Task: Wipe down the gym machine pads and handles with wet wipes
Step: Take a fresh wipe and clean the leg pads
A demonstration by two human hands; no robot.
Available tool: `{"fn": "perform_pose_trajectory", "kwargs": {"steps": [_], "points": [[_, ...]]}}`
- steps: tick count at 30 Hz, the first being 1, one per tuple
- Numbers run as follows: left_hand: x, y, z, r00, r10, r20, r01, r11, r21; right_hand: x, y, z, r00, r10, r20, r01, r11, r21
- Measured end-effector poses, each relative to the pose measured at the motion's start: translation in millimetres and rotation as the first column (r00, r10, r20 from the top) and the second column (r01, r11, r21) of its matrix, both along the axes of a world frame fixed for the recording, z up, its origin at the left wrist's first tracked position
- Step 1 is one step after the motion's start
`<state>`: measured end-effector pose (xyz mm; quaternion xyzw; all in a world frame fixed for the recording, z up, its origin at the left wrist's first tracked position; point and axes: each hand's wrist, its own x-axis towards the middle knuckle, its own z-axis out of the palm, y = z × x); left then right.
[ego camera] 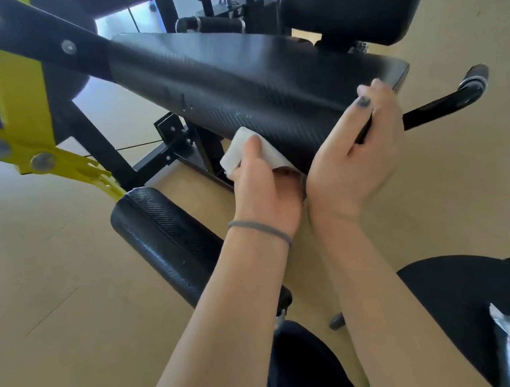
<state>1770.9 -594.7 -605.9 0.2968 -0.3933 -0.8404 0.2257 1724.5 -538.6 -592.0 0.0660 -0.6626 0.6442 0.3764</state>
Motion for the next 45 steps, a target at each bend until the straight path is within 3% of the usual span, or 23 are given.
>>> {"fn": "perform_pose_trajectory", "kwargs": {"steps": [2, 4, 14, 19, 21, 23, 26, 29, 32, 34, 37, 39, 41, 42, 43, 44, 45], "points": [[-2.4, 7.6, 16.2, 0.997, 0.071, -0.03, -0.072, 0.997, -0.034, 0.5, -1.6, 0.1, 0.999, -0.003, 0.035, 0.003, 1.0, -0.004], [-4.8, 13.9, 25.9, 0.994, 0.021, -0.11, -0.013, 0.998, 0.065, 0.2, -1.0, 1.5, 0.999, -0.012, 0.045, 0.012, 1.0, 0.002], [-0.9, 22.6, 10.6, 0.97, -0.221, -0.101, 0.231, 0.969, 0.092, 0.5, 4.2, 3.1, 0.997, 0.066, 0.039, -0.066, 0.998, -0.005], [-21.0, -45.3, 27.3, 0.984, 0.075, -0.162, -0.034, 0.969, 0.245, -0.6, 2.7, 1.4, 0.998, 0.059, 0.031, -0.058, 0.998, -0.01], [-22.8, -51.7, 28.8, 0.985, 0.133, -0.109, -0.107, 0.971, 0.216, -2.0, 1.3, 1.2, 0.999, 0.043, 0.026, -0.043, 0.999, -0.002], [-15.6, -30.4, 31.7, 0.995, 0.06, -0.079, -0.046, 0.984, 0.174, -1.9, 0.2, 1.1, 1.0, 0.022, 0.013, -0.022, 1.0, -0.006], [-0.4, 19.2, 24.7, 0.985, -0.163, -0.06, 0.173, 0.957, 0.234, -2.6, -0.5, 0.2, 1.0, 0.003, 0.002, -0.003, 1.0, -0.001], [4.8, 24.6, 26.8, 0.973, -0.213, -0.084, 0.227, 0.946, 0.23, -2.6, 1.3, -0.9, 1.0, 0.001, -0.002, -0.001, 1.0, 0.007], [-3.7, -20.4, 36.8, 0.976, -0.05, -0.21, 0.119, 0.937, 0.328, -2.4, 1.8, -0.7, 1.0, 0.008, -0.022, -0.008, 1.0, 0.022], [-7.7, -51.1, 39.3, 0.98, 0.067, -0.187, -0.005, 0.949, 0.316, -3.6, 1.7, -1.4, 0.999, 0.0, -0.032, 0.001, 0.999, 0.042], [-8.9, -56.9, 39.9, 0.973, 0.048, -0.225, 0.021, 0.955, 0.296, -3.0, 0.8, -1.4, 0.998, -0.049, -0.05, 0.051, 0.998, 0.037], [-5.6, -45.8, 24.5, 0.961, -0.028, -0.276, 0.145, 0.898, 0.415, -1.9, -1.8, 0.0, 0.995, -0.086, -0.043, 0.088, 0.996, 0.027], [-4.6, -42.0, 6.0, 0.931, -0.067, -0.358, 0.29, 0.733, 0.615, -2.3, -3.6, 2.9, 0.991, -0.135, -0.014, 0.135, 0.991, 0.018], [9.8, -39.6, 12.1, 0.918, -0.07, -0.39, 0.312, 0.736, 0.602, -0.8, -4.4, 4.2, 0.989, -0.148, 0.003, 0.148, 0.989, 0.018], [18.3, -44.1, 21.6, 0.949, -0.097, -0.299, 0.23, 0.862, 0.451, 1.1, -5.3, 4.6, 0.988, -0.151, 0.022, 0.15, 0.988, 0.022], [20.0, -58.7, 24.4, 0.971, -0.046, -0.234, 0.132, 0.92, 0.368, 3.2, -5.6, 5.1, 0.989, -0.144, 0.041, 0.143, 0.989, 0.029], [15.2, -72.7, 31.4, 0.982, -0.004, -0.187, 0.094, 0.875, 0.475, 4.4, -5.4, 5.5, 0.989, -0.136, 0.06, 0.134, 0.99, 0.04]]}}
